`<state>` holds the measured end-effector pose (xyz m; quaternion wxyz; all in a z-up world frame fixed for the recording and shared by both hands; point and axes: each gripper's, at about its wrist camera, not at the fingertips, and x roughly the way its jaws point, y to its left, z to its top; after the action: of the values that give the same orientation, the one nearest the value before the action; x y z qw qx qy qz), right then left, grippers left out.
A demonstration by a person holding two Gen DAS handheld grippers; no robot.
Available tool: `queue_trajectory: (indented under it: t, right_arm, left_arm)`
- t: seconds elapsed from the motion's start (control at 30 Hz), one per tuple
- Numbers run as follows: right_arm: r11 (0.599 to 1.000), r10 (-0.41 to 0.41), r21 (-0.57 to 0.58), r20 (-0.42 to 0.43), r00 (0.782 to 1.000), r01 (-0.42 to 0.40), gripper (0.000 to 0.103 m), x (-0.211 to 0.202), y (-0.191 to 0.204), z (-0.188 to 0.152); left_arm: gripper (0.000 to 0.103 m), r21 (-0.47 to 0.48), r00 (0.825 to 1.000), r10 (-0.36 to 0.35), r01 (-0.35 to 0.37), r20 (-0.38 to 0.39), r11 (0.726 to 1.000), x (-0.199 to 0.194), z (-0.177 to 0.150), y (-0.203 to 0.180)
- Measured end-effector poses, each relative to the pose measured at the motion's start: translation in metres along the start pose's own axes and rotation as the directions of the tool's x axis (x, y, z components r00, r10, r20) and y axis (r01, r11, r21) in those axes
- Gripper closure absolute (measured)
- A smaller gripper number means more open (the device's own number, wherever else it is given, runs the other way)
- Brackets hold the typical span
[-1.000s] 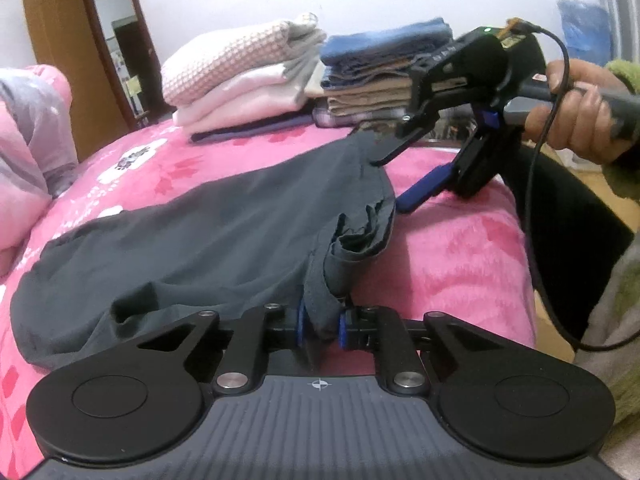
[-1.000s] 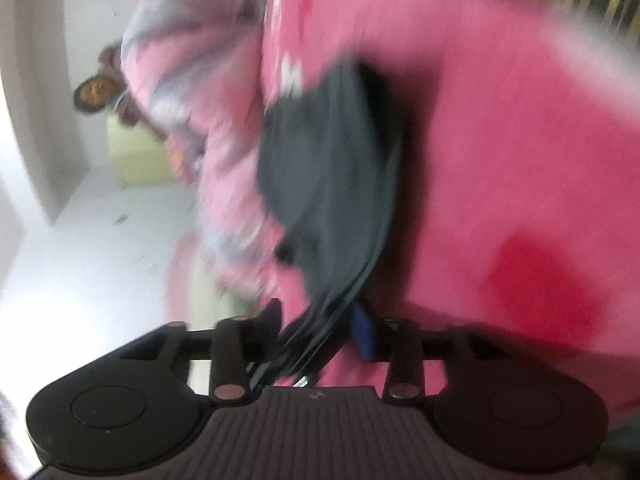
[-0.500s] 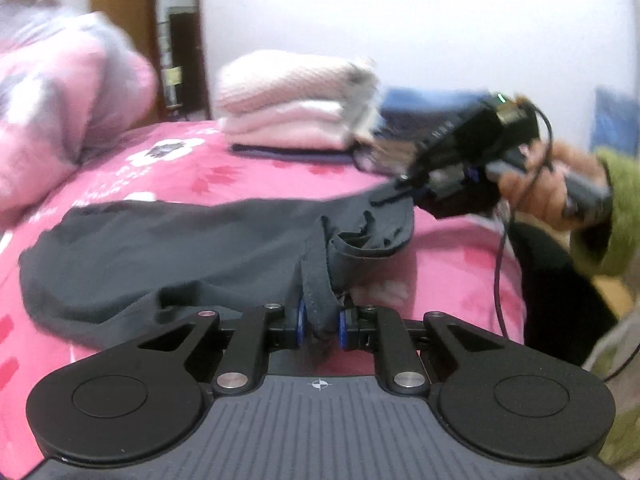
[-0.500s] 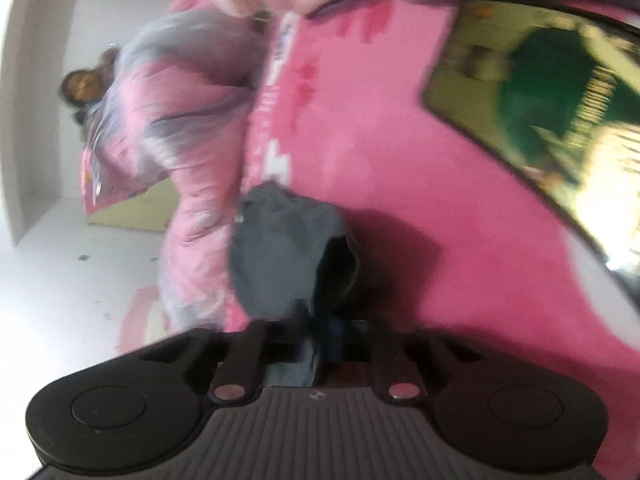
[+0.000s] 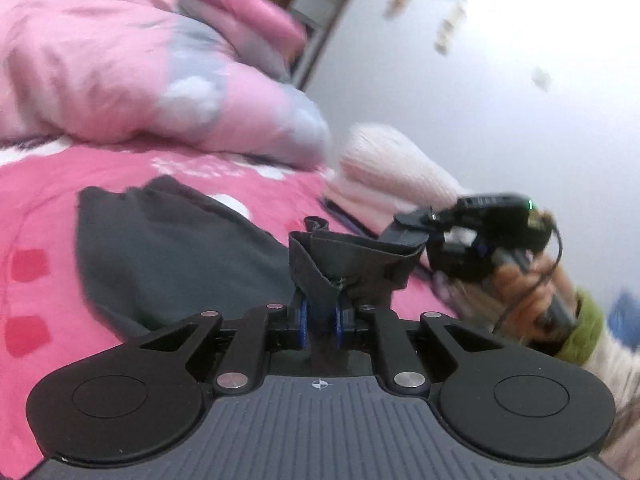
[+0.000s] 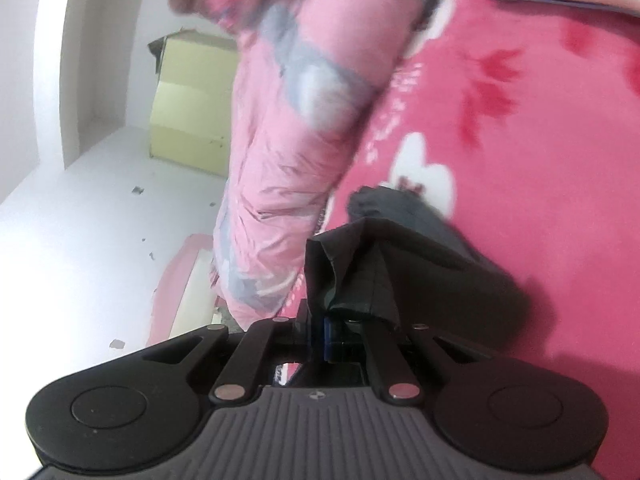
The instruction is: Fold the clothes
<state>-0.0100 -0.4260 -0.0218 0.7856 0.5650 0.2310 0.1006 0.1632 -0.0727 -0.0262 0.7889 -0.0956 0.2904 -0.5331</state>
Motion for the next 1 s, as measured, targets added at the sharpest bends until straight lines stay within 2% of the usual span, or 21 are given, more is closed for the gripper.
queue_trajectory:
  t: [0.17,0.37,0.57,0.67,0.7,0.73,0.77,0.8,0.83,0.9,0.97,1.0]
  right_arm:
    - [1.000,0.001,0.004,-0.031,1.000,-0.001,0.097,0.070,0.006,0.035]
    - [1.000,-0.023,-0.009,-0.055,0.998,0.023,0.097,0.143,0.003,0.078]
    - [0.999,-0.053,0.007,-0.083,0.995,0.054,0.097,0.202,-0.011,0.107]
    - [0.998,-0.063,0.022,-0.114,0.992,0.066,0.095,0.230,-0.026,0.117]
    - [0.997,-0.072,0.033,-0.123,0.990,0.076,0.094,0.238,-0.032,0.120]
    - [0.996,-0.075,0.043,-0.141,0.987,0.082,0.084,0.247,-0.039,0.123]
    - [0.995,-0.072,0.056,-0.144,0.987,0.081,0.075,0.250,-0.044,0.126]
    - [0.995,-0.068,0.070,-0.141,0.988,0.078,0.056,0.251,-0.048,0.128]
    - [0.994,-0.063,0.083,-0.139,0.988,0.075,0.052,0.253,-0.052,0.130]
    - [0.995,-0.006,0.097,-0.114,0.993,0.017,0.050,0.243,-0.053,0.132]
    - [0.992,0.048,0.121,-0.078,0.996,-0.038,0.042,0.226,-0.054,0.133]
    - [0.990,0.071,0.130,-0.058,0.996,-0.063,0.040,0.215,-0.053,0.133]
  left_arm:
    - [0.093,-0.115,0.999,0.019,-0.014,0.036,0.993,0.016,0.024,0.056]
    - [0.095,-0.233,0.997,0.019,-0.002,0.072,0.972,0.036,0.044,0.116]
    - [0.095,-0.326,0.997,0.033,-0.007,0.075,0.945,0.054,0.053,0.165]
    - [0.094,-0.404,0.998,0.026,-0.003,0.050,0.915,0.065,0.048,0.189]
    - [0.087,-0.449,0.998,0.014,0.012,0.054,0.893,0.067,0.045,0.198]
    - [0.072,-0.492,0.998,0.006,0.028,0.068,0.870,0.068,0.041,0.206]
    - [0.064,-0.534,0.995,0.006,0.046,0.096,0.844,0.066,0.038,0.212]
    - [0.049,-0.575,0.990,0.014,0.068,0.137,0.815,0.061,0.034,0.217]
    - [0.041,-0.607,0.983,0.024,0.093,0.181,0.789,0.055,0.031,0.220]
    - [0.032,-0.651,0.968,0.050,0.128,0.248,0.749,0.043,0.026,0.224]
    - [0.031,-0.681,0.957,0.087,0.131,0.276,0.721,0.029,0.024,0.223]
    - [0.031,-0.686,0.954,0.105,0.122,0.279,0.718,0.021,0.024,0.219]
